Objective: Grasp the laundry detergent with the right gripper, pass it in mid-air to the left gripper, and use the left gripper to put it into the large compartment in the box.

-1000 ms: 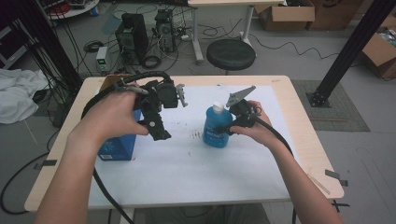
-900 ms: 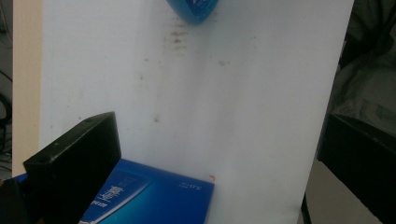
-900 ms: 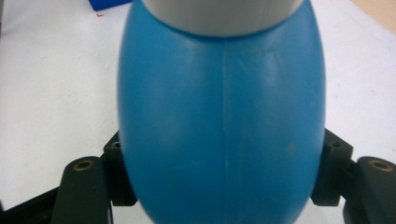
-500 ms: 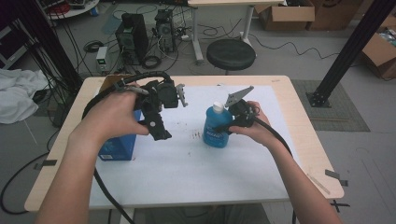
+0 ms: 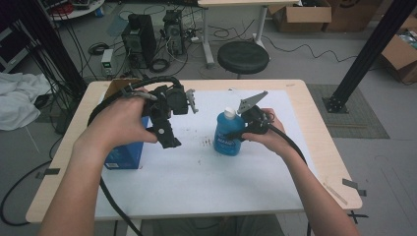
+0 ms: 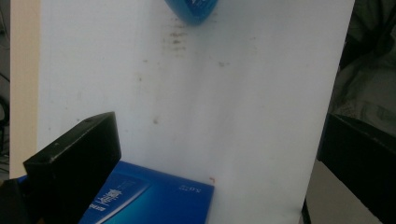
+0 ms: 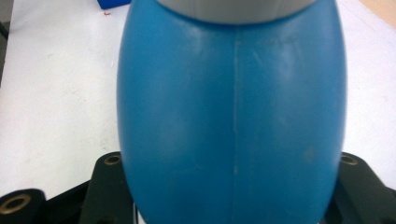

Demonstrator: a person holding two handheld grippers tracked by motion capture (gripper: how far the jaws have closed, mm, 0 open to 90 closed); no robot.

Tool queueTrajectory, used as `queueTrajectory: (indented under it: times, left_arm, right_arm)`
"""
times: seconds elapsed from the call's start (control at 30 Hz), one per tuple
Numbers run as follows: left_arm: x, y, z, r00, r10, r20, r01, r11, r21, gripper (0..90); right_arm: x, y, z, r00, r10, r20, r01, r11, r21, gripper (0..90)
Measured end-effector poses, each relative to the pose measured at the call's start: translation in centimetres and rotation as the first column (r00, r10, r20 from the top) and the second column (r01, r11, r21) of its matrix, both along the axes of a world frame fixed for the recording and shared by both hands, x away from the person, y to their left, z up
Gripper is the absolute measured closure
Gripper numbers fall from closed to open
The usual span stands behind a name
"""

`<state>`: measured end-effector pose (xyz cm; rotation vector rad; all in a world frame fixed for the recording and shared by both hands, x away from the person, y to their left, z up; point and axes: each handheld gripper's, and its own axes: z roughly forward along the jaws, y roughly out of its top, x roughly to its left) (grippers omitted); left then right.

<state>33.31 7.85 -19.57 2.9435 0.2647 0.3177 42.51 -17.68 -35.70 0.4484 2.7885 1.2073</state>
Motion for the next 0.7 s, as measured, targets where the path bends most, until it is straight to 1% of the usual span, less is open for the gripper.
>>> queueTrajectory:
  times: [0.03, 0.07, 0.17, 0.27, 0.3, 0.33, 0.4, 0.43, 0.47, 0.53, 0.57, 0.6, 0.63, 0.7]
  left_arm:
    - [0.0, 0.0, 0.1, 1.0000, -0.002, 0.002, 0.002, 1.0000, -0.001, 0.1]
    - [0.0, 0.0, 0.1, 1.0000, 0.000, 0.001, 0.000, 1.0000, -0.001, 0.1]
    - [0.0, 0.0, 0.1, 1.0000, -0.004, 0.004, 0.004, 1.0000, 0.000, 0.1]
    - [0.1, 0.0, 0.2, 1.0000, -0.004, 0.001, 0.004, 1.0000, 0.003, 0.1]
    - [0.1, -0.1, 0.3, 1.0000, -0.003, 0.000, 0.003, 1.0000, 0.001, 0.1]
    - [0.1, -0.1, 0.3, 1.0000, -0.003, 0.000, 0.003, 1.0000, 0.001, 0.1]
    - [0.1, -0.1, 0.5, 1.0000, -0.006, 0.001, 0.006, 1.0000, -0.002, 0.1]
    - [0.1, -0.2, 0.5, 1.0000, 0.000, 0.001, 0.000, 0.9999, -0.012, 0.1]
    - [0.1, -0.2, 0.6, 1.0000, -0.006, 0.002, 0.006, 1.0000, -0.005, 0.1]
    - [0.1, -0.3, 0.8, 0.9999, -0.010, -0.005, 0.010, 0.9996, -0.025, 0.1]
    - [0.1, -0.4, 1.1, 0.9998, -0.019, -0.003, 0.019, 0.9994, -0.029, 0.1]
    - [0.1, -0.4, 1.3, 0.9999, -0.015, -0.002, 0.015, 0.9991, -0.040, 0.1]
    - [0.1, -0.4, 1.3, 0.9999, -0.015, -0.002, 0.015, 0.9991, -0.040, 0.1]
    - [0.1, -0.5, 1.6, 0.9999, -0.017, -0.001, 0.017, 0.9988, -0.045, 0.1]
  right_arm:
    - [0.0, 0.0, 0.1, 0.9999, 0.013, 0.006, -0.013, 0.9999, -0.005, 44.3]
    - [0.0, 0.0, 0.1, 0.9999, 0.013, 0.006, -0.013, 0.9999, -0.005, 44.3]
    - [0.1, 0.1, 0.1, 0.9993, 0.037, 0.008, -0.037, 0.9993, -0.008, 44.5]
    - [0.1, 0.1, 0.2, 0.9979, 0.064, -0.005, -0.064, 0.9979, -0.007, 44.7]
    - [0.1, 0.2, 0.3, 0.9963, 0.085, -0.013, -0.085, 0.9963, -0.007, 44.8]
    - [0.1, 0.2, 0.3, 0.9963, 0.085, -0.013, -0.085, 0.9963, -0.007, 44.8]
    - [0.0, 0.2, 0.6, 0.9942, 0.106, -0.019, -0.106, 0.9944, -0.002, 44.8]
    - [0.0, 0.2, 0.8, 0.9926, 0.119, -0.023, -0.119, 0.9929, 0.003, 44.8]
    - [-0.1, 0.2, 1.1, 0.9912, 0.130, -0.023, -0.130, 0.9915, 0.008, 44.9]
    - [-0.2, 0.3, 1.7, 0.9881, 0.152, -0.023, -0.152, 0.9883, 0.013, 44.8]
    - [-0.5, 0.5, 2.5, 0.9835, 0.180, -0.017, -0.180, 0.9835, 0.019, 44.8]
    - [-0.6, 0.6, 2.9, 0.9806, 0.195, -0.015, -0.195, 0.9806, 0.022, 44.8]
    - [-0.6, 0.6, 2.9, 0.9806, 0.195, -0.015, -0.195, 0.9806, 0.022, 44.8]
    - [-0.9, 0.9, 3.8, 0.9730, 0.230, -0.015, -0.230, 0.9728, 0.028, 44.9]
